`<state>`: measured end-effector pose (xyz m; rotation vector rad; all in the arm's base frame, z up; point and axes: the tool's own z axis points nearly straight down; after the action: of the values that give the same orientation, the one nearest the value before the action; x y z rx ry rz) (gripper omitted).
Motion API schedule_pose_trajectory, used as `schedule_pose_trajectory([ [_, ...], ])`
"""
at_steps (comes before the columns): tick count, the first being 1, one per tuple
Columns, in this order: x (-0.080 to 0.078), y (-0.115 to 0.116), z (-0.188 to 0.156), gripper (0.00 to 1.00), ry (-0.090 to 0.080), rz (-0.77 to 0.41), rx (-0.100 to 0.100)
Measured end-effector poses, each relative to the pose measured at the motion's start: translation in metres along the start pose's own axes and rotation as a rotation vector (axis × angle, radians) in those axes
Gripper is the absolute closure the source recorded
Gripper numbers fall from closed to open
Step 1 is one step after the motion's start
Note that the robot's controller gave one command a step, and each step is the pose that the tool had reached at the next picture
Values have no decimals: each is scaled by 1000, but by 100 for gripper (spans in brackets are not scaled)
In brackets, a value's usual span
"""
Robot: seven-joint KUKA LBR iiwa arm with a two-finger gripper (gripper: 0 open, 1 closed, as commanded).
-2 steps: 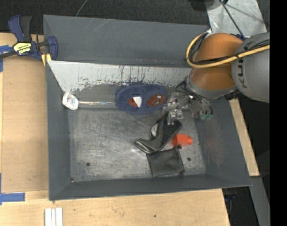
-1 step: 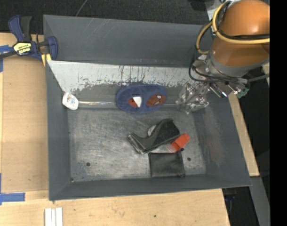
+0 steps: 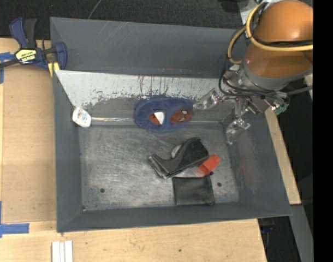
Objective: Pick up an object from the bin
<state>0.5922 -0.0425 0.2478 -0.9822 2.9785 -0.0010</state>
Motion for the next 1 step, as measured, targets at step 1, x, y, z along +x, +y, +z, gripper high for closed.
schedule_pose_trajectory([
  [1, 28, 54, 147, 0, -7, -237, 5],
])
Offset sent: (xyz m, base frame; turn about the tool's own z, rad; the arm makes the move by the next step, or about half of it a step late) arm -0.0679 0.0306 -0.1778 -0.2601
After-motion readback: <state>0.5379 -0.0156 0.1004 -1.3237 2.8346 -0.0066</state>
